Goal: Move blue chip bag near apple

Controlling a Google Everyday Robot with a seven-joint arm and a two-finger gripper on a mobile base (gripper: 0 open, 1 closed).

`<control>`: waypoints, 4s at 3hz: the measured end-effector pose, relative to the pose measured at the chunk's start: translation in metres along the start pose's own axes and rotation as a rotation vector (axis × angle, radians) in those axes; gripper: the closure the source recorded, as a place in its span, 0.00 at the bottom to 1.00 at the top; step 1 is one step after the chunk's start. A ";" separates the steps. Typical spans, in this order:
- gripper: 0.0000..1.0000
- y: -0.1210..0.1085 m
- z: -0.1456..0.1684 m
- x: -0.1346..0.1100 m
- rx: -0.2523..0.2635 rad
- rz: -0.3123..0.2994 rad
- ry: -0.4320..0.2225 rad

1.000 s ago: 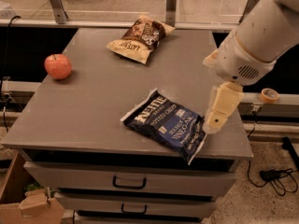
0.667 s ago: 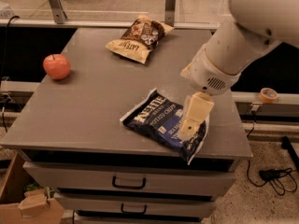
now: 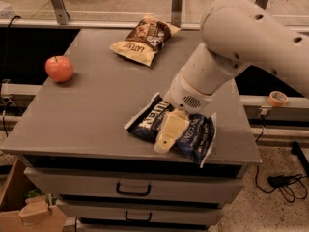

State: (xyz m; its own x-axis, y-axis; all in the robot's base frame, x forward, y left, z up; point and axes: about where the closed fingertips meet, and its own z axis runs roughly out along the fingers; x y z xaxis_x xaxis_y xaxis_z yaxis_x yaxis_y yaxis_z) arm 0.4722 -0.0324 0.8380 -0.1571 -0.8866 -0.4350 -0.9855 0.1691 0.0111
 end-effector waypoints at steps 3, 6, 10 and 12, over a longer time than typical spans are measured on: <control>0.88 -0.008 -0.029 -0.010 0.032 0.031 -0.082; 1.00 -0.022 -0.081 -0.034 0.118 -0.059 -0.168; 1.00 -0.122 0.040 -0.225 0.108 -0.337 -0.291; 0.60 -0.153 0.056 -0.262 0.193 -0.376 -0.279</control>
Offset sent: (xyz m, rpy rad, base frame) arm 0.0064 0.0078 -0.0018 0.0608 0.0337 -0.0520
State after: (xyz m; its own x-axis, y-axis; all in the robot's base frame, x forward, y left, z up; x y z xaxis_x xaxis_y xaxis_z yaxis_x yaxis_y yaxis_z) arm 0.6682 0.1982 0.9004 0.2553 -0.7573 -0.6011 -0.9368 -0.0399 -0.3476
